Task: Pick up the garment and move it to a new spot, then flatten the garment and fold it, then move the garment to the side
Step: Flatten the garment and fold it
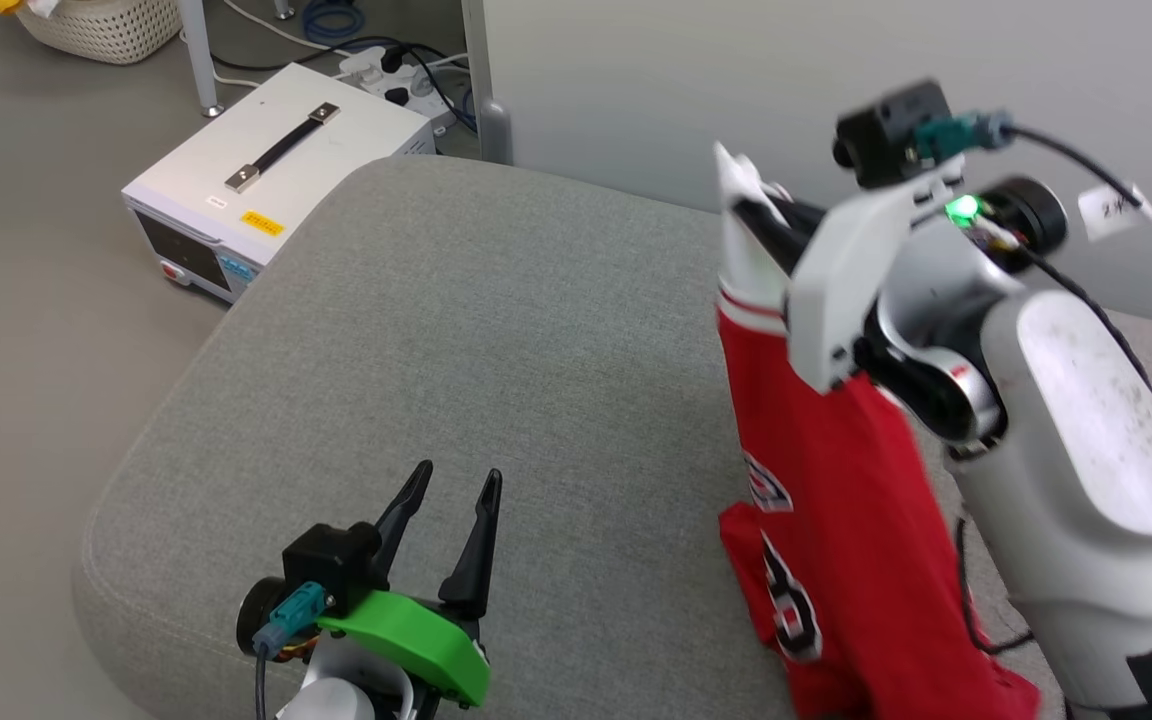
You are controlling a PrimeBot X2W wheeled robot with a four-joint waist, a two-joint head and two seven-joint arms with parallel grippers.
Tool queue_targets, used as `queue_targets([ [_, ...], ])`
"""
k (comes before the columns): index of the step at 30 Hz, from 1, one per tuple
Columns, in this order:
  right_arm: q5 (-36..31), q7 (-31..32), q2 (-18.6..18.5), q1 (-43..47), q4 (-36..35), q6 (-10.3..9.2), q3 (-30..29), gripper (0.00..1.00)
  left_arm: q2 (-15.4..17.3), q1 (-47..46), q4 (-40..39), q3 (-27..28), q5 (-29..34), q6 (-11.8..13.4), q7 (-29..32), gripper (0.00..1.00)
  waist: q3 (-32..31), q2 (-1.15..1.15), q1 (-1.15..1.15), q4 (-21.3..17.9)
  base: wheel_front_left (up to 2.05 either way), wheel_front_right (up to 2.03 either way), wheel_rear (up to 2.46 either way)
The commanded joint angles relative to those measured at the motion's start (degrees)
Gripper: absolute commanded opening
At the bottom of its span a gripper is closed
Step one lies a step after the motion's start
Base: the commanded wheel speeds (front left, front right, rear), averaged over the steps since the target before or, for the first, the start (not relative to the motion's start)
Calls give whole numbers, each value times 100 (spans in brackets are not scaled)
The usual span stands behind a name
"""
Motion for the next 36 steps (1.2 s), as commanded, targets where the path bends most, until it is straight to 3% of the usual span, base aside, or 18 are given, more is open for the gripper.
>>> queue_targets([
  [1,162,-165,137,-248,-50,-4,15,0,35,72,15,4,28,-34,-34,100,-82,0,0,19,0,0,0],
  [6,544,-882,535,-931,-95,-4,-246,0,84,158,12,20,29,-38,-34,100,-186,0,0,-20,0,0,0],
  [11,441,-1256,575,-1147,184,-4,-776,0,126,256,-26,56,32,-37,-34,100,-231,0,0,-96,0,0,0],
  [20,-67,-660,-97,510,755,-4,-2191,0,160,287,-105,83,41,-22,-34,100,-48,0,0,-366,0,0,0],
  [26,-622,-733,-454,1535,1545,-4,-3124,0,136,158,-117,52,51,-26,-34,100,182,0,0,-515,0,0,0],
  [30,-973,-969,-547,1540,2082,-4,-3707,0,119,52,-115,35,63,-30,-34,100,345,0,0,-575,0,0,0],
  [36,-1464,-1269,-601,1232,2796,-4,-4043,0,77,-63,-85,11,79,-35,-34,100,473,0,0,-604,0,0,0],
])
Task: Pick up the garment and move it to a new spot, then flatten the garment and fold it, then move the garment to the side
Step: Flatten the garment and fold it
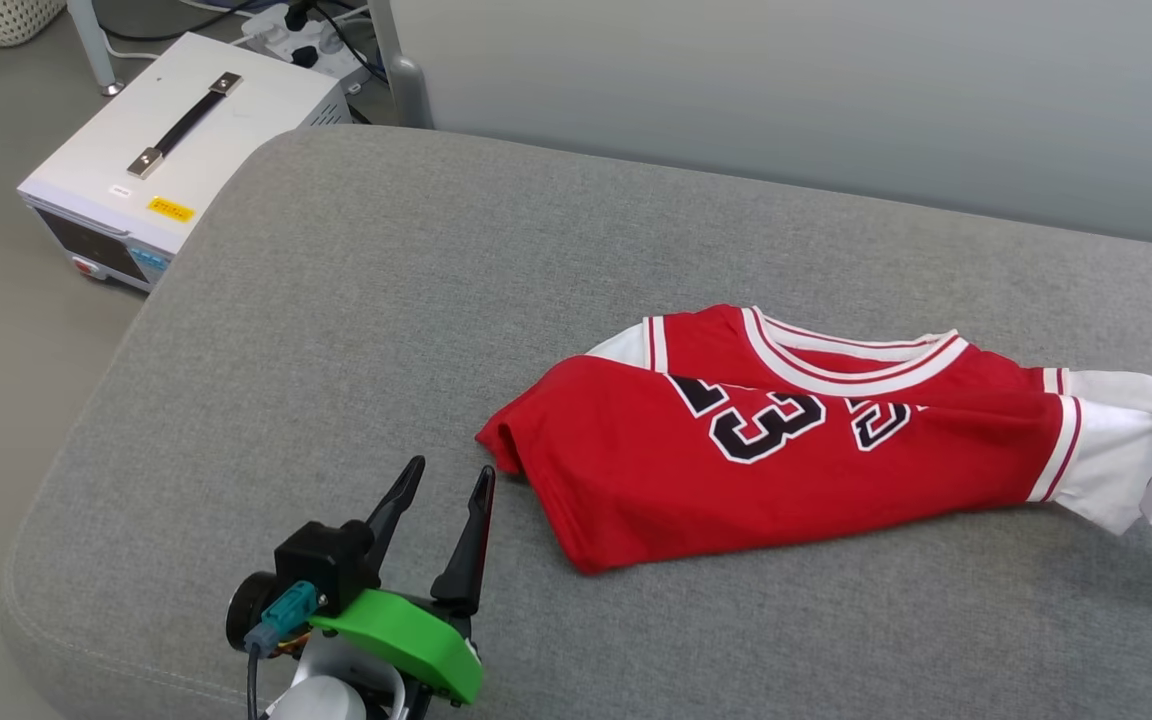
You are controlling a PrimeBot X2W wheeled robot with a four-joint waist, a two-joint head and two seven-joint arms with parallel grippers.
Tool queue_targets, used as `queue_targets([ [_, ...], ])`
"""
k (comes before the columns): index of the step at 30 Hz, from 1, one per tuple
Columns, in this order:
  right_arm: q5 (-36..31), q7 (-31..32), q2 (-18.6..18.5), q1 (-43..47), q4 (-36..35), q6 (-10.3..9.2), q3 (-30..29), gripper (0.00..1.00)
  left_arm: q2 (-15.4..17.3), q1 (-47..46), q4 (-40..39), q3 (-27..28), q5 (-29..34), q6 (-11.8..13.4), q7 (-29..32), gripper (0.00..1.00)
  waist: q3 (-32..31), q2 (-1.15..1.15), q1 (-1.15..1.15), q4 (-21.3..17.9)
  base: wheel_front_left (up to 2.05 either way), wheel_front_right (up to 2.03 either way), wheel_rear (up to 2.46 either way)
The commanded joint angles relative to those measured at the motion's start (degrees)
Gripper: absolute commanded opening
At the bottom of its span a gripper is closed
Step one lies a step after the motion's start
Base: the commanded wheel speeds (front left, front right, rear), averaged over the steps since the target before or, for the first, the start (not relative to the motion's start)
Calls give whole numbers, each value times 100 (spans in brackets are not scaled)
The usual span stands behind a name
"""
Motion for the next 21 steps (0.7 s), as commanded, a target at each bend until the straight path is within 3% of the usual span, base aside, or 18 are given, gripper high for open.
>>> queue_targets([
  [1,-85,-64,3,-116,105,-4,-2,19,-26,-105,14,0,30,-35,-34,100,43,0,0,-25,0,0,0],
  [2,-125,-115,10,-163,197,-4,-1,85,-31,-118,23,-4,32,-36,-34,100,49,0,0,-26,0,0,0],
  [3,-151,-158,15,-194,267,-4,1,100,-33,-127,32,-7,32,-37,-34,100,47,0,0,-29,0,0,0],
  [10,-95,-940,53,-224,227,-4,433,100,-64,-157,97,-26,6,-43,-34,100,-108,0,0,-94,0,0,0],
  [21,551,-2526,99,1015,-1609,-4,1442,100,-166,38,105,-29,-202,-50,-34,100,-489,0,0,-277,0,0,0],
])
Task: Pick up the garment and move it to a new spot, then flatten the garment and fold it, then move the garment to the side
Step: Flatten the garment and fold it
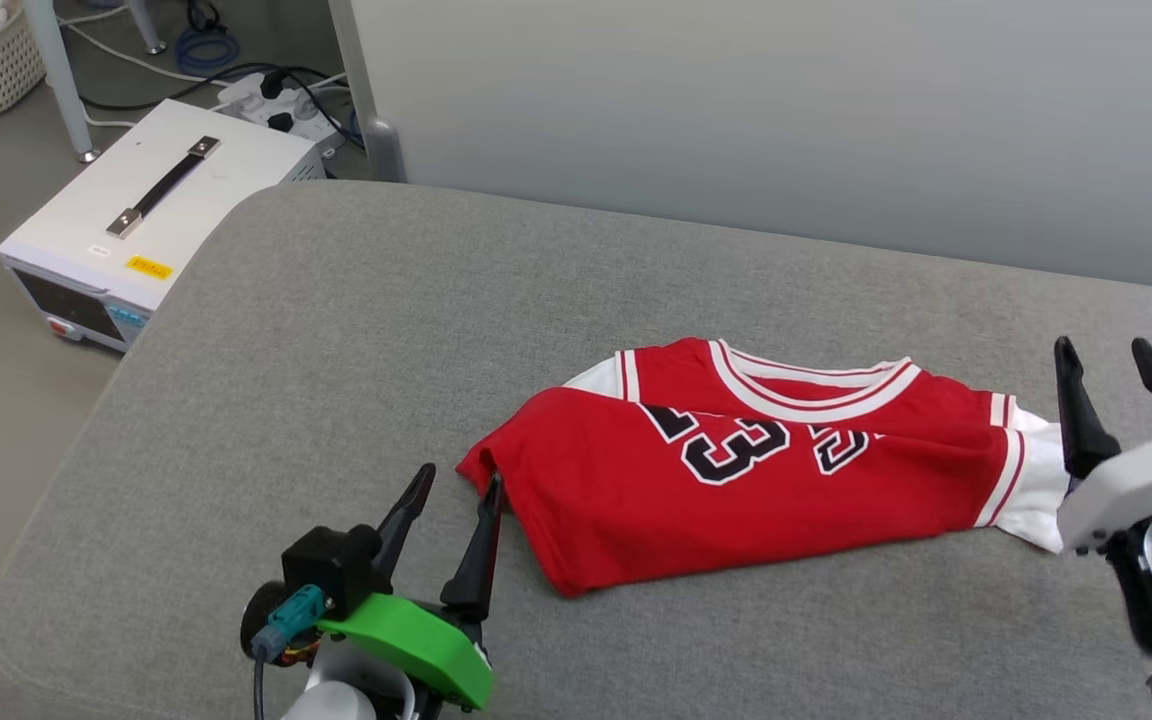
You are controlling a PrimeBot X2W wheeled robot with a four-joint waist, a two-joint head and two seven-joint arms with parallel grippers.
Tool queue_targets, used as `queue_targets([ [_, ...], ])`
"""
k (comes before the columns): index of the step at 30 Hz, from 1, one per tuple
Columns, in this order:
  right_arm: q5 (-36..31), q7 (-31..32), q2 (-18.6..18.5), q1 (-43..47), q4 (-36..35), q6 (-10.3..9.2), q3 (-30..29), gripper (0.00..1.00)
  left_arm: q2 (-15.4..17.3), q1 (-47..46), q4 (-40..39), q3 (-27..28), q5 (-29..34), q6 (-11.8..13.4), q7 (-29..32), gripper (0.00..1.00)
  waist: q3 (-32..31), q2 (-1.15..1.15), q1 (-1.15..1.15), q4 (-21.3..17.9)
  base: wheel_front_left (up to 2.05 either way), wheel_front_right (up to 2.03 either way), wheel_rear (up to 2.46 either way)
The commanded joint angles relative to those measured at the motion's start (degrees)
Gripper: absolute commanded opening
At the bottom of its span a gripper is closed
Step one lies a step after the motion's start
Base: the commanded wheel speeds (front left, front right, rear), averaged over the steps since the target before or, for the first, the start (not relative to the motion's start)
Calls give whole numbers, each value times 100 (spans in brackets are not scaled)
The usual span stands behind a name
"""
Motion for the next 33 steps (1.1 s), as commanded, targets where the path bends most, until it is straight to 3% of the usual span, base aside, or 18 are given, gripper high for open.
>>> queue_targets([
  [1,30,-158,36,276,-201,-4,40,100,-42,85,18,-15,-74,-24,-34,100,-65,0,0,-67,0,0,0],
  [6,-48,-537,413,1105,-957,-4,-75,100,-81,185,149,-150,-140,-26,-18,100,-71,0,0,-145,0,0,0],
  [11,-160,-509,664,1488,-1429,-4,-168,100,-80,124,235,-205,-173,54,270,100,55,0,0,-266,0,0,0],
  [20,-326,-305,663,1543,-1893,-4,-141,100,-159,-314,365,-334,-540,478,2348,100,432,0,0,-520,0,0,0],
  [24,-363,-283,701,1511,-1935,-4,-74,100,-150,-517,421,-345,-470,730,2701,100,565,0,0,-624,0,0,0],
  [29,-386,-274,712,1471,-1941,-4,-27,100,-157,-620,656,-469,-448,736,2910,100,650,0,0,-692,0,0,0],
  [30,-388,-277,707,1463,-1937,-4,-30,100,-164,-623,714,-505,-465,701,2947,82,661,0,0,-693,0,0,0],
  [31,-390,-279,703,1458,-1933,-4,-35,100,-167,-631,749,-540,-466,663,2952,0,669,0,0,-691,0,0,0],
  [33,-397,-291,701,1453,-1916,-4,-52,100,-168,-638,831,-619,-462,570,2943,0,663,0,0,-669,0,0,0],
])
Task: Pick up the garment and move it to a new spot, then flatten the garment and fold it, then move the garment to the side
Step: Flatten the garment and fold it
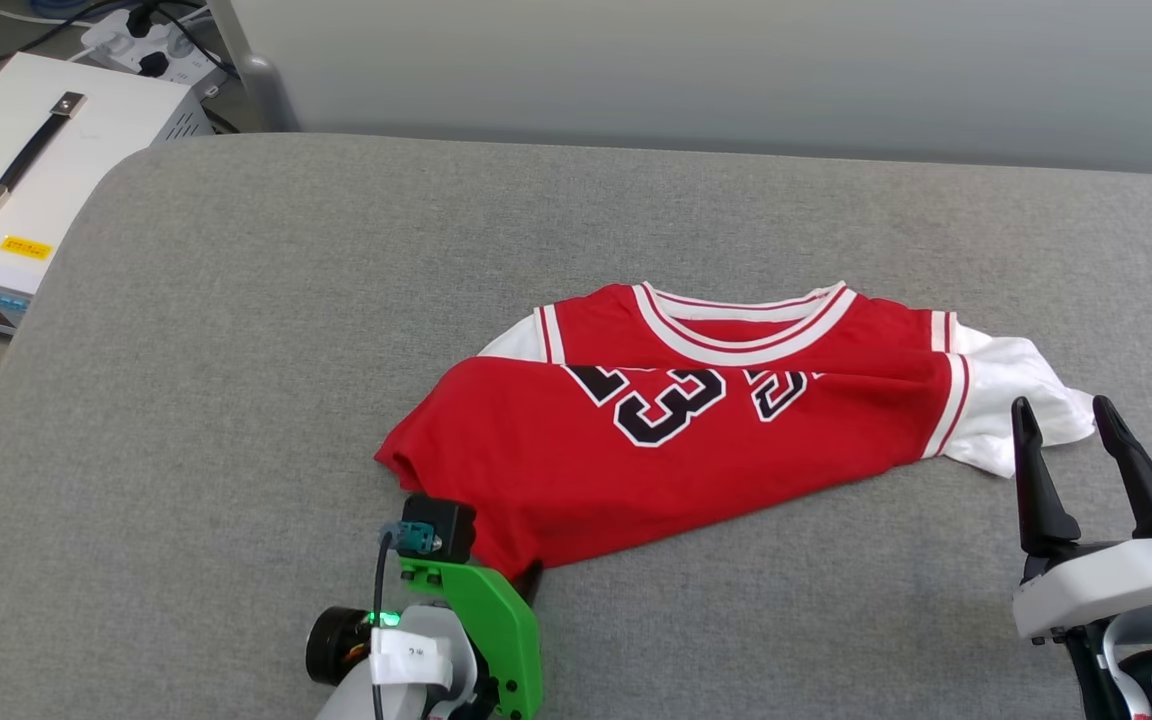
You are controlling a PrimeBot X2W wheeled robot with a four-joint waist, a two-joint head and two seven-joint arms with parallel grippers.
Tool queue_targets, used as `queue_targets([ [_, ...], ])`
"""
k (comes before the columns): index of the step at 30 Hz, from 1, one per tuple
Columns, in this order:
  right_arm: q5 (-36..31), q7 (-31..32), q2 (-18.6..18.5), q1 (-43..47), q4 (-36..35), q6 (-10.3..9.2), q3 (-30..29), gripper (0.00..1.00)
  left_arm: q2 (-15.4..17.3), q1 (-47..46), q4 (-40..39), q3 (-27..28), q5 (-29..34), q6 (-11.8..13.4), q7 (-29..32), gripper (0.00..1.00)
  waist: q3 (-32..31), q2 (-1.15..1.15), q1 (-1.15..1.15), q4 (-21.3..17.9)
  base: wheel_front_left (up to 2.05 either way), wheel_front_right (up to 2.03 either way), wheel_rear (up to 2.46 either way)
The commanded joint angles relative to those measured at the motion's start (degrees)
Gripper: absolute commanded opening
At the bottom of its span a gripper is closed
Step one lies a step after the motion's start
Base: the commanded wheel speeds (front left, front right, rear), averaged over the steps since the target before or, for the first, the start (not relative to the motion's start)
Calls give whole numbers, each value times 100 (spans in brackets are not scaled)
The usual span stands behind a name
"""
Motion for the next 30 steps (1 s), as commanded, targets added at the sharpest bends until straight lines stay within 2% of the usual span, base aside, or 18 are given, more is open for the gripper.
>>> queue_targets([
  [1,-36,-15,-9,-34,16,-4,-8,100,-15,-75,39,-13,32,-48,-34,0,-24,0,0,31,0,0,0],
  [5,-44,-19,-2,0,99,-4,5,100,5,-87,16,-78,72,-146,-264,0,-130,0,0,128,0,0,0],
  [9,-54,-12,19,45,189,-4,-8,100,83,-40,-303,-382,255,-313,-386,0,-300,0,0,230,0,0,0],
  [14,-55,-19,59,100,315,-4,-48,100,27,109,-1129,-1057,297,-512,-216,0,-529,0,0,311,0,0,0],
  [20,-82,-32,140,122,455,-4,-58,100,-109,174,-1841,-1997,74,-596,165,0,-723,0,0,246,0,0,0],
  [25,-96,-19,170,106,509,-4,-26,100,-171,101,-1671,-2599,-26,-611,367,0,-758,0,0,88,0,0,0],
  [30,-111,2,182,82,531,-4,-46,100,-212,15,-1128,-2991,-291,-619,258,0,-654,0,0,-28,0,0,0],
])
